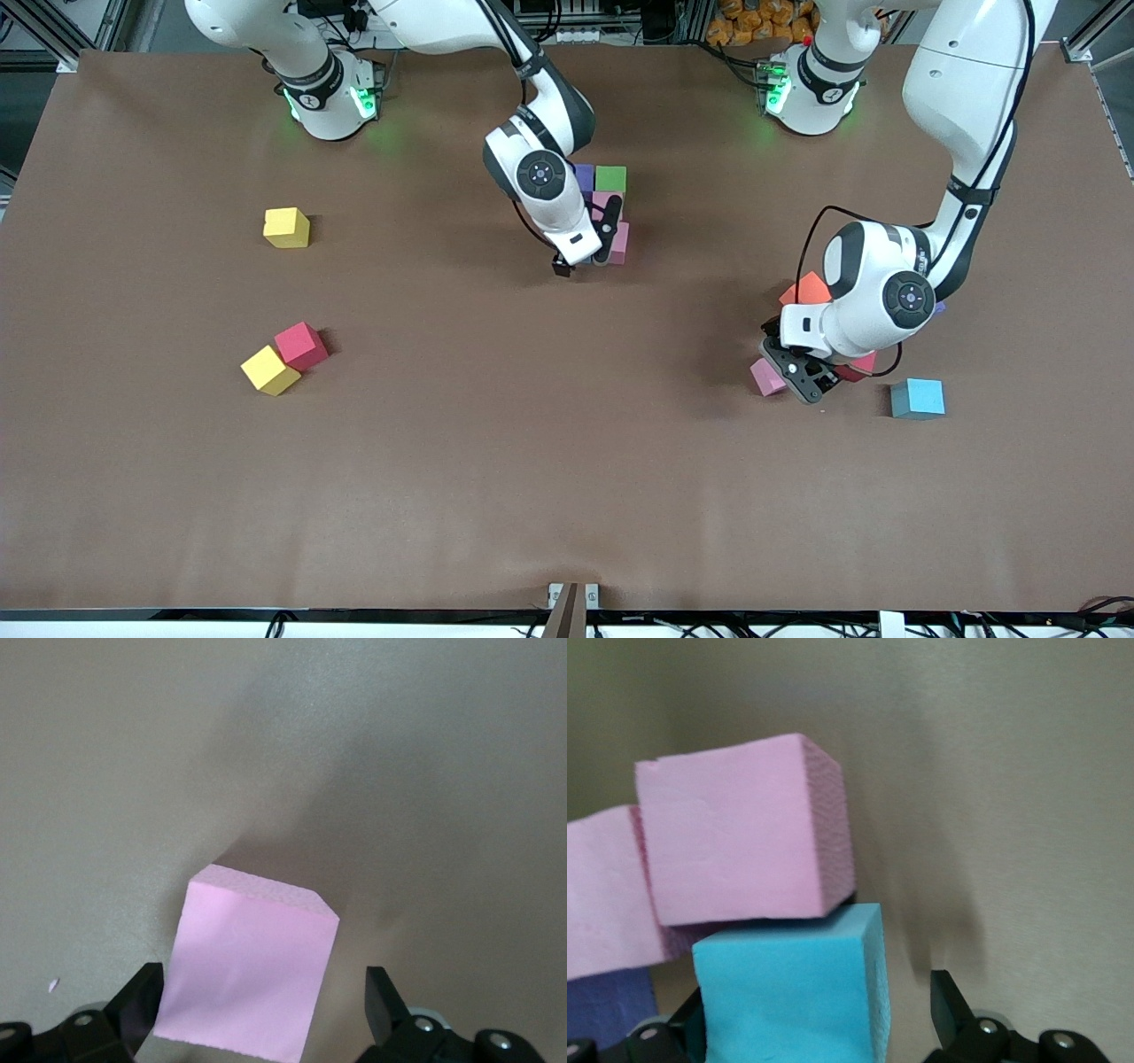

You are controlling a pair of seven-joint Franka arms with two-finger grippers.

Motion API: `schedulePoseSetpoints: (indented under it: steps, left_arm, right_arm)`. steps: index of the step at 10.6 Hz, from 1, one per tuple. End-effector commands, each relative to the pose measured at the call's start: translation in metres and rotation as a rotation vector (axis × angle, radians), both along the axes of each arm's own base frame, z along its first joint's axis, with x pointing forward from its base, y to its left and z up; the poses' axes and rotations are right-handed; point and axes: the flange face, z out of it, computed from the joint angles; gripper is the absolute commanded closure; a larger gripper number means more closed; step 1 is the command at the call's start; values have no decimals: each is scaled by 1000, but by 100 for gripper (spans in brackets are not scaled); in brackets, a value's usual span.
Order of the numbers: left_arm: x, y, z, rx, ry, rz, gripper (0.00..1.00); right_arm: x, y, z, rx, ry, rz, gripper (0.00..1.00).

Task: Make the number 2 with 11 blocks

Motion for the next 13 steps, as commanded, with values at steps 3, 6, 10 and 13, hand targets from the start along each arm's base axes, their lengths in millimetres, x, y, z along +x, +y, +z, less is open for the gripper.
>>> schedulePoseSetpoints:
  steps: [3,6,10,13]
  left_arm:
    - [3,-4,4,5,9,19,22]
    - [2,-6,7,6,11,59,30]
    - [0,-9,15,10,32,108,31]
    - [-1,-13,14,10,35,115,31]
  right_arm:
    - [14,-12,12,10,-5,0,0]
    - [7,-12,35,28,79,-34,0]
    - [8,-20,70,23,141,-55,0]
    - [71,-68,104,15,108,-160,0]
